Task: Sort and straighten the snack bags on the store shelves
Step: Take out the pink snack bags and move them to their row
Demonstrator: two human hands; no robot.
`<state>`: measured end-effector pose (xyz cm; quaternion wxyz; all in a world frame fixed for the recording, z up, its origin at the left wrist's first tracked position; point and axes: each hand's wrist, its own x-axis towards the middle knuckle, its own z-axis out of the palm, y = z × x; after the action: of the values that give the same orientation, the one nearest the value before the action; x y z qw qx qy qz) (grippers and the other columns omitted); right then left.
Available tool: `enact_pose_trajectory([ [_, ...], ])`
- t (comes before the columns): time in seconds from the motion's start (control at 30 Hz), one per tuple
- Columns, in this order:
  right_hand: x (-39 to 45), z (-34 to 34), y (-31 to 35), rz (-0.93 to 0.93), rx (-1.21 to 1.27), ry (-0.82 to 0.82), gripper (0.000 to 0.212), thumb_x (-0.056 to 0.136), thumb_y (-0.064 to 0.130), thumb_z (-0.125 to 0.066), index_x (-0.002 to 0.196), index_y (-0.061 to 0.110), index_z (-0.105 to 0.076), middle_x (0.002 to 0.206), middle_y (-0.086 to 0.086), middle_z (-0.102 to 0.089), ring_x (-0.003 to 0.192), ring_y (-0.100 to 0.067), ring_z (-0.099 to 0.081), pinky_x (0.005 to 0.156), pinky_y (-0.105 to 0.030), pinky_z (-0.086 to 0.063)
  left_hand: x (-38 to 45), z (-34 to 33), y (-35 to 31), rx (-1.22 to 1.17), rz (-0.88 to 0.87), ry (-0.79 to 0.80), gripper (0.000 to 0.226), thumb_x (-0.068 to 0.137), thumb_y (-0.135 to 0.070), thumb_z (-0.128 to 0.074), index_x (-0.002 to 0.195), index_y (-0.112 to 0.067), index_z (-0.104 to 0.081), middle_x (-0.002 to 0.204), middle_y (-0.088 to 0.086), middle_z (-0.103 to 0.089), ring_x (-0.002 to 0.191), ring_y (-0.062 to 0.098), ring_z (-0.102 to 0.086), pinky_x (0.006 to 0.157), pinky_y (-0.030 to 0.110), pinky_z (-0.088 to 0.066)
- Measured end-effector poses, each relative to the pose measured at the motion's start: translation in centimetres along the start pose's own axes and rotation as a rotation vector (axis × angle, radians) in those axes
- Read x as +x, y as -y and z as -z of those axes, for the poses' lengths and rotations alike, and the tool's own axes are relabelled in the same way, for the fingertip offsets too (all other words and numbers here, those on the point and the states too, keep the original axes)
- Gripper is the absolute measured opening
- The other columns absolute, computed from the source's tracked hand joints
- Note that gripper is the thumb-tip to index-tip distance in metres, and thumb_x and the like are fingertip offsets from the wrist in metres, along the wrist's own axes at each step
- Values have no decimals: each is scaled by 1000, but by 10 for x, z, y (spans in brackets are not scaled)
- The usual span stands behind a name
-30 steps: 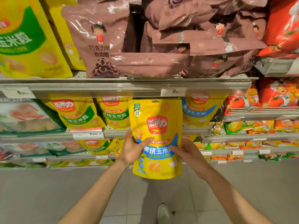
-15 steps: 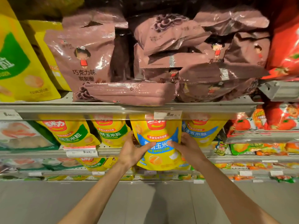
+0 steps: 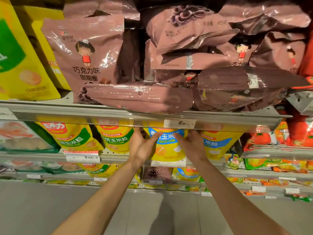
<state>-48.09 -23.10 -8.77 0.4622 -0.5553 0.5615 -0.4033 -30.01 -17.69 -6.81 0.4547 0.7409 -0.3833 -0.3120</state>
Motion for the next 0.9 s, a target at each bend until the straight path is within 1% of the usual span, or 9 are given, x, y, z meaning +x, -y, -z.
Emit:
enact_pose_trajectory([
  [0.1,9,-3,2,12,-37,-21,23,86,33,-80,105,25,-70,95,5,-77,85,-20,-75,79,-38,-58,7,-4,-4,-1,-33,-22,49,74,-53,-84,103,-20,-61,87,0,-72,85,24,-69,82,48,-57],
  [0.2,16,-4,2,19,0,-27,16,86,24,-82,91,33,-69,89,0,-77,82,-27,-75,77,-42,-59,11,-8,-4,9,-45,1,35,81,-41,-85,102,-21,-65,91,-2,-75,88,23,-71,83,46,-57],
  [0.3,20,-5,-2,12,-36,0,17,87,24,-81,89,34,-67,87,-3,-77,73,-27,-76,71,-42,-59,11,-12,-3,9,-54,34,39,86,-36,-82,109,-21,-56,98,3,-73,90,23,-69,83,38,-56],
  [0.4,22,-4,-10,11,-40,32,20,86,23,-80,98,33,-67,96,0,-78,75,-21,-77,72,-46,-61,7,-12,0,18,-51,64,46,89,-26,-80,115,-15,-44,94,-8,-65,81,4,-61,65,8,-44],
  [0.43,21,-3,-11,14,-28,47,24,87,19,-79,103,31,-66,100,0,-77,80,-14,-76,72,-40,-60,6,-12,3,22,-54,69,48,89,-24,-80,116,-13,-41,93,-12,-61,80,1,-59,63,4,-42],
  [0.53,13,-2,-15,31,21,70,34,90,7,-75,108,30,-59,105,0,-73,90,-2,-69,69,-15,-54,5,-12,13,60,-85,72,54,87,-29,-82,117,-12,-41,94,-9,-62,87,17,-64,69,13,-49],
  [0.6,8,0,-17,30,39,80,39,90,3,-75,117,23,-55,105,5,-71,92,1,-67,69,-11,-53,1,-12,17,62,-92,63,58,84,-34,-84,117,-14,-41,96,-2,-65,89,24,-66,78,37,-56],
  [0.67,4,2,-19,24,44,90,44,89,-1,-74,124,14,-53,105,8,-69,90,6,-67,69,-12,-53,-3,-13,21,57,-106,53,63,81,-38,-86,121,-15,-42,101,1,-68,92,24,-68,83,48,-58],
  [0.9,-19,4,-29,-12,38,119,45,84,-4,-78,102,28,-51,99,13,-63,86,4,-59,70,-15,-51,-25,-7,44,10,-98,79,65,80,-33,-88,122,-28,-39,115,-10,-66,104,11,-70,87,47,-61],
])
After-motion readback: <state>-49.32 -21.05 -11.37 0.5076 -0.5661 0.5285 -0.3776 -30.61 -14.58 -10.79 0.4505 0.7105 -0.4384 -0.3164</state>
